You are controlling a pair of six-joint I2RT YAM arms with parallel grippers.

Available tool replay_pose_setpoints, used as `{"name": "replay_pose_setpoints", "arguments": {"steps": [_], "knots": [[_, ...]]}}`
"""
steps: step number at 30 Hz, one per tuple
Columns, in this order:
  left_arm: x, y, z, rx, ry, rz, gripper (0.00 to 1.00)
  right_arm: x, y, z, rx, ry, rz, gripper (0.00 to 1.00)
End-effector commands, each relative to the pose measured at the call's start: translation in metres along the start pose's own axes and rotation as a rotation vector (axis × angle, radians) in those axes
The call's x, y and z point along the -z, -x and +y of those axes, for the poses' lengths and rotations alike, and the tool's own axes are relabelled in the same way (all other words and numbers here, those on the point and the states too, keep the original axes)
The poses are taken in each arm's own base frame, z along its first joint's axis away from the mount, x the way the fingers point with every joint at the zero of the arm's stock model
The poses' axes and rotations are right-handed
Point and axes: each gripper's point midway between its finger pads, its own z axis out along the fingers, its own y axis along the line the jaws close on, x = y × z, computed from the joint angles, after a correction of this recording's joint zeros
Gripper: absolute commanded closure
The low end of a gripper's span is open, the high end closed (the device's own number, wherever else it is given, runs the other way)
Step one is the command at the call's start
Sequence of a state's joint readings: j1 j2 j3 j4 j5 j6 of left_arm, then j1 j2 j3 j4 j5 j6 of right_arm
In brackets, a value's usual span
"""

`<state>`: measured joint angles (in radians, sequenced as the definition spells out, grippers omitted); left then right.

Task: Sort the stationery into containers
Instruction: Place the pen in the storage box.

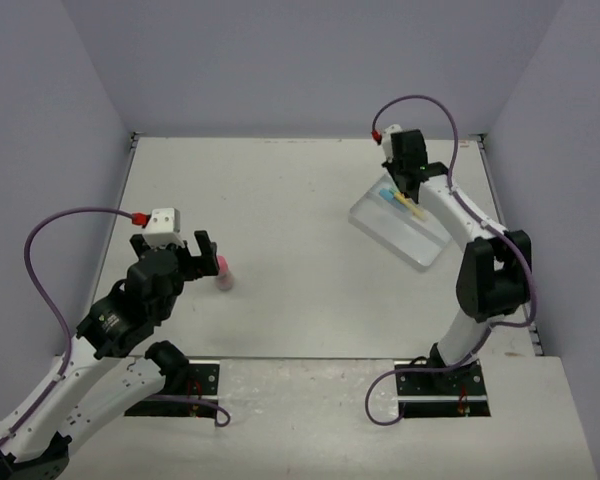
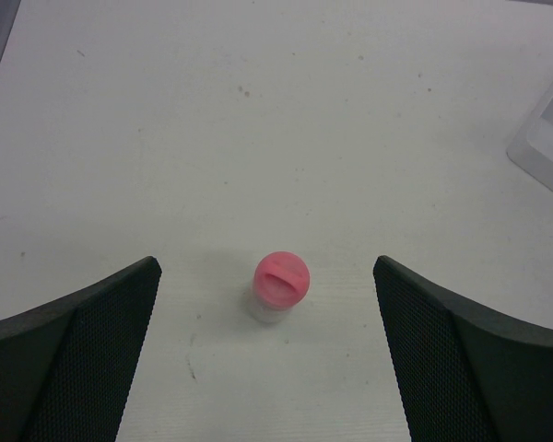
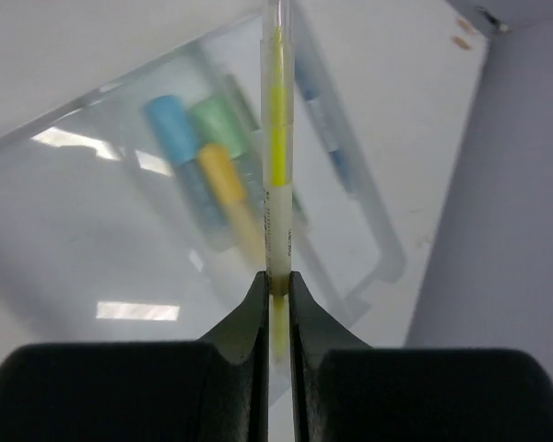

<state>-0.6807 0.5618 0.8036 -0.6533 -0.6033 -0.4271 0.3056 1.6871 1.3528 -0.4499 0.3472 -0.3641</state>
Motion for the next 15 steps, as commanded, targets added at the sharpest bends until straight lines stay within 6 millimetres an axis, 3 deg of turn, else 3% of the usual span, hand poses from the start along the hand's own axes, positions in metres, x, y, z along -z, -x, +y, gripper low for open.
{"name": "replay_pose_setpoints", "arguments": {"steps": [1, 3, 5, 10, 14, 15], "knots": [[0.002, 0.009, -0.001, 0.027, -0.015, -0.04, 0.0, -0.047, 0.019, -0.091, 0.017, -0.266, 0.052, 1.0], [0.003, 0.009, -0.003, 0.026, -0.031, -0.044, 0.0, -0.062, 0.022, -0.111, 0.046, -0.31, 0.061, 1.0], [0.003, 0.01, -0.006, 0.024, -0.048, -0.047, 0.0, -0.076, 0.02, -0.118, 0.064, -0.317, 0.059, 1.0], [0.001, 0.008, -0.011, 0.011, -0.073, -0.039, 0.0, -0.103, 0.013, -0.102, 0.164, -0.251, 0.009, 1.0], [-0.002, 0.005, -0.017, -0.01, -0.094, -0.021, 0.0, -0.113, -0.006, -0.091, 0.194, -0.165, 0.018, 1.0], [-0.003, 0.004, -0.017, -0.013, -0.093, -0.017, 0.0, -0.115, -0.009, -0.088, 0.175, -0.14, 0.015, 0.94]]}}
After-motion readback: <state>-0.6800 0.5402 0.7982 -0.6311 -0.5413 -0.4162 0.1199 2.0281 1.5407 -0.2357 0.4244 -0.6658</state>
